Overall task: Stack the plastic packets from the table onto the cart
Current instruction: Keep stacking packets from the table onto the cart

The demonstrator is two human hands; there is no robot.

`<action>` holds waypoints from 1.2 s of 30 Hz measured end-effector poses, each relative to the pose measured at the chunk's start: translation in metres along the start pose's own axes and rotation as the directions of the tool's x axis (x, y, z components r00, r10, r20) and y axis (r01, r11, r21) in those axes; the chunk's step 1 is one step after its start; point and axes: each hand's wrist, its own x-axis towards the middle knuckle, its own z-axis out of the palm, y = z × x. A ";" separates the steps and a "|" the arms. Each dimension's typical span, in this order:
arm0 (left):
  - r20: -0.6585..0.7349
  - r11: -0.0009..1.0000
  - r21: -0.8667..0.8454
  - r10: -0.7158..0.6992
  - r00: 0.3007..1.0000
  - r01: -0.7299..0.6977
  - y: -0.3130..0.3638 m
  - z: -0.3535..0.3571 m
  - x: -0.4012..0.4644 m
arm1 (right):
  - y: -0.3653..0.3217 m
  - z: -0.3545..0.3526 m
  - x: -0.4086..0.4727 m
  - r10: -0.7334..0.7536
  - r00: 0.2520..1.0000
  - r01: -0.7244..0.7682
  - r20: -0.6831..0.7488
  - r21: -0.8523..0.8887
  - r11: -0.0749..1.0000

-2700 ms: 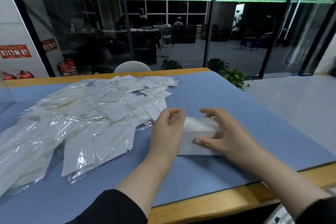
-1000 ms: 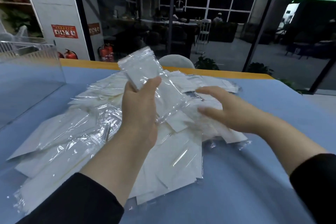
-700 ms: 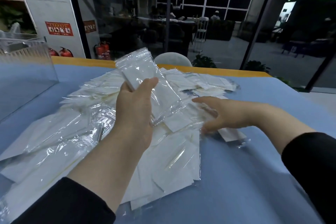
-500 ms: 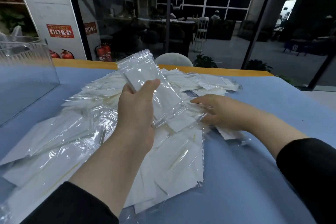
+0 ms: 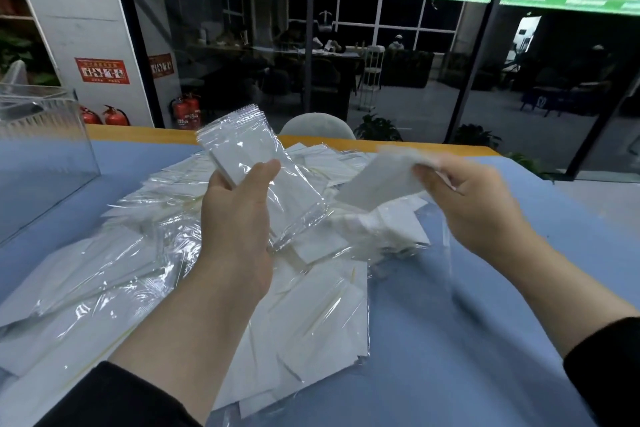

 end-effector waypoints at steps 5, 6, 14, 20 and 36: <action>0.020 0.999 0.049 0.000 1.000 -0.001 -0.002 0.001 -0.003 | -0.016 -0.018 -0.010 0.259 0.954 -0.177 -0.150 0.416 0.892; 0.029 0.996 0.093 0.012 1.000 -0.014 -0.003 0.001 -0.005 | -0.017 -0.019 -0.013 0.296 0.945 -0.198 -0.140 0.475 0.858; 0.130 0.960 0.277 0.014 0.991 -0.050 -0.006 0.006 -0.014 | -0.011 -0.010 -0.021 0.484 0.875 -0.297 -0.004 0.785 0.543; 0.196 0.957 0.288 -0.083 0.977 0.024 -0.012 0.010 -0.022 | -0.012 -0.009 -0.022 0.491 0.864 -0.098 -0.116 0.916 0.389; 0.271 0.938 0.347 -0.114 0.956 0.014 -0.009 0.011 -0.028 | -0.014 -0.002 -0.030 0.328 0.931 -0.364 0.160 0.474 0.802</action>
